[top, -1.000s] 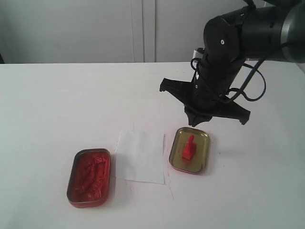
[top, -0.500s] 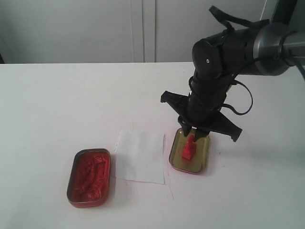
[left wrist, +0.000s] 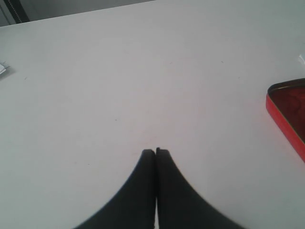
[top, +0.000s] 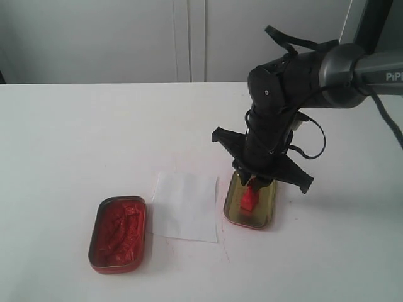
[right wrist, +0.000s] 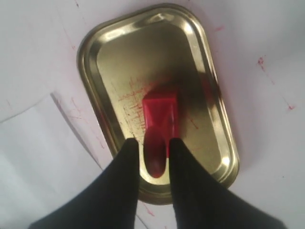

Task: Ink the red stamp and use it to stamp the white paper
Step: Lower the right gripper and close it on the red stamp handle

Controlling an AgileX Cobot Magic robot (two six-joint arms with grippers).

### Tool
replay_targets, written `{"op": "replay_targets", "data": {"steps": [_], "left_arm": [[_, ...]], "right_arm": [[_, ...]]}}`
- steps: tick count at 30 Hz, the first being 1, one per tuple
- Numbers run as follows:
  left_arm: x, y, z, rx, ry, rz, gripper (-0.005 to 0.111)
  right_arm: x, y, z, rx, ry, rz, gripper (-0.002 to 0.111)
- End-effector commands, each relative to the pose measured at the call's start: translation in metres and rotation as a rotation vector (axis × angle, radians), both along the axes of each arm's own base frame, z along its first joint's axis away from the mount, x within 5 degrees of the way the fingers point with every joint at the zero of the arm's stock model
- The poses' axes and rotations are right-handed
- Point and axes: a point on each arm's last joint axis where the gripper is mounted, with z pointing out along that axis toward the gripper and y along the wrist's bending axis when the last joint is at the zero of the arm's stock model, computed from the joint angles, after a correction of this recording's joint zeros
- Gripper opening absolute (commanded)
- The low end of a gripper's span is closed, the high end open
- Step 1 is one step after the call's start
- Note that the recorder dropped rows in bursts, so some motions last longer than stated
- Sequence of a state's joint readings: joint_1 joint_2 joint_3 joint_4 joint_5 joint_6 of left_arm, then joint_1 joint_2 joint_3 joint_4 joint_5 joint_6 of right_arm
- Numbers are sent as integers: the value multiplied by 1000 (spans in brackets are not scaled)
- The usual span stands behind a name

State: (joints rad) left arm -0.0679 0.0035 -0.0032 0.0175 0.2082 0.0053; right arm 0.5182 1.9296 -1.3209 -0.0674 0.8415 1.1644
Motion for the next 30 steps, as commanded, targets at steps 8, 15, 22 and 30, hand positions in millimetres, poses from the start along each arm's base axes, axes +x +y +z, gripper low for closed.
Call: {"op": "replay_targets", "data": {"steps": [8, 15, 22, 30], "left_arm": [[0, 0, -1, 2, 1, 0, 0], [0, 0, -1, 2, 1, 0, 0], [0, 0, -1, 2, 1, 0, 0], [0, 0, -1, 2, 1, 0, 0]], "right_arm": [[2, 1, -9, -22, 11, -5, 22], [2, 3, -23, -39, 43, -1, 22], [2, 4, -27, -44, 51, 2, 22], [3, 5, -27, -46, 41, 44, 0]]}}
